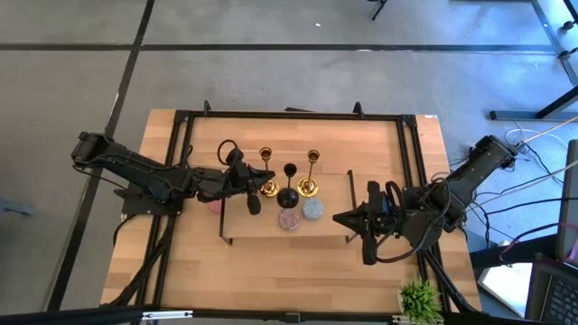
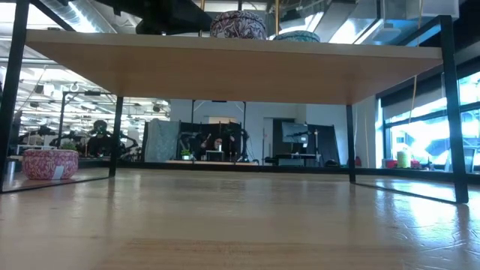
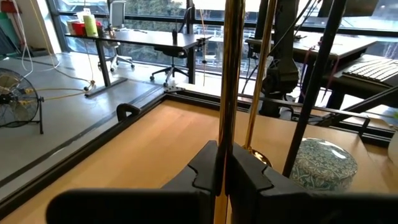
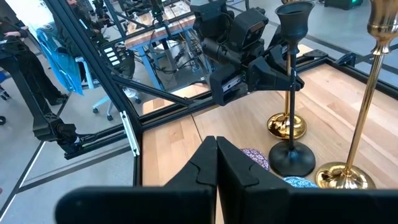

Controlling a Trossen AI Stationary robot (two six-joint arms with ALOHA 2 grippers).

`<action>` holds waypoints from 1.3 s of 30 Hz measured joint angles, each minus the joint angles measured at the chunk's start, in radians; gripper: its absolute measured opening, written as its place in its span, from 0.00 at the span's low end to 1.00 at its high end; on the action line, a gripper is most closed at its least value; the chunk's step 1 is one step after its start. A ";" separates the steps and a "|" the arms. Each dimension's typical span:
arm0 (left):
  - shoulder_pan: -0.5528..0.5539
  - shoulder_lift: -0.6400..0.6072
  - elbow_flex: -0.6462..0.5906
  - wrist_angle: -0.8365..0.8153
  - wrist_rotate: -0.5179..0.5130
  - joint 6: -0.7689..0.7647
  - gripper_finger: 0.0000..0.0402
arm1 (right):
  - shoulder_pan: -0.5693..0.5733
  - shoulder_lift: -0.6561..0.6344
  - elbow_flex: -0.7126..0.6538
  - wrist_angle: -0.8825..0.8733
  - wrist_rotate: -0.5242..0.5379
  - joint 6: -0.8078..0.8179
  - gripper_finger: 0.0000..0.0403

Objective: Pick & Place candle stick holders
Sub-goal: Put the gold candle holder on the shelf

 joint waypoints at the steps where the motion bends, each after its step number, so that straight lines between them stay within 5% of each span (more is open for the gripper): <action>1: 0.000 0.000 0.000 0.000 0.000 0.001 0.05 | 0.000 0.000 0.000 0.000 0.000 0.000 0.00; 24: -0.008 0.000 0.000 -0.002 -0.006 -0.034 0.15 | 0.000 0.000 0.000 -0.004 -0.023 0.000 0.00; 39: -0.029 -0.027 0.000 0.004 -0.014 -0.132 0.33 | 0.000 0.000 0.000 -0.002 -0.031 0.000 0.00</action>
